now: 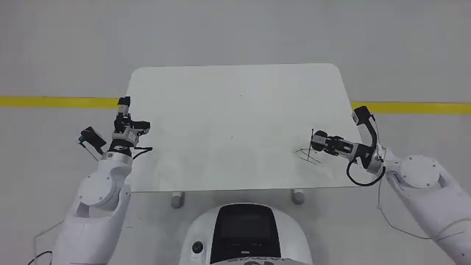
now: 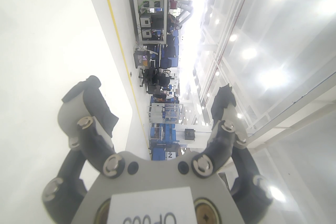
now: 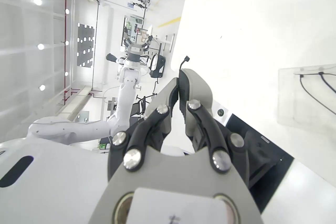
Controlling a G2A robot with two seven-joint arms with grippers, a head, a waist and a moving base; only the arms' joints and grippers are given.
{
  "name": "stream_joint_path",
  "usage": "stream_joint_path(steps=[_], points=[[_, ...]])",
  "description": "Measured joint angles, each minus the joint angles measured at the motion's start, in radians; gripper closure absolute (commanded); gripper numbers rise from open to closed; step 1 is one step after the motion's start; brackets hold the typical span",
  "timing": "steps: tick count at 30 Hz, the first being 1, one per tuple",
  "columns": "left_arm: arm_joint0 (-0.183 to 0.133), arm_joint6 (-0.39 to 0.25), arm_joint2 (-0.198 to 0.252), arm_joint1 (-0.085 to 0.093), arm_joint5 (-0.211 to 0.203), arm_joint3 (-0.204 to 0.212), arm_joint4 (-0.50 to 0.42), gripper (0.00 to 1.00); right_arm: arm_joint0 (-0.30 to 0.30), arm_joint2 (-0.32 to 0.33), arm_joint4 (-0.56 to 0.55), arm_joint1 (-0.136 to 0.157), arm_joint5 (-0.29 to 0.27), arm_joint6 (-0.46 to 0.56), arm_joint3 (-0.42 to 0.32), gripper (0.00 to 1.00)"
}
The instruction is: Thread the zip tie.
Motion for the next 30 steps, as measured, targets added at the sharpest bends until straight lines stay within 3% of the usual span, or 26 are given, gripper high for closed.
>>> stream_joint_path(steps=[14,21,27,30], points=[[0.000,0.000,0.000,0.000,0.000,0.000,0.000,0.00,-0.003,-0.001,0.007,-0.002,0.000,-0.010,0.000,1.00],[0.000,0.000,0.000,0.000,0.000,0.000,0.000,0.00,-0.067,0.048,0.148,-0.045,0.000,-0.013,-0.018,1.00],[0.000,0.000,0.000,0.000,0.000,0.000,0.000,0.00,-0.113,0.124,0.181,-0.116,0.000,0.042,-0.010,1.00],[0.000,0.000,0.000,0.000,0.000,0.000,0.000,0.00,-0.114,0.139,0.183,-0.130,0.000,0.058,-0.006,1.00]])
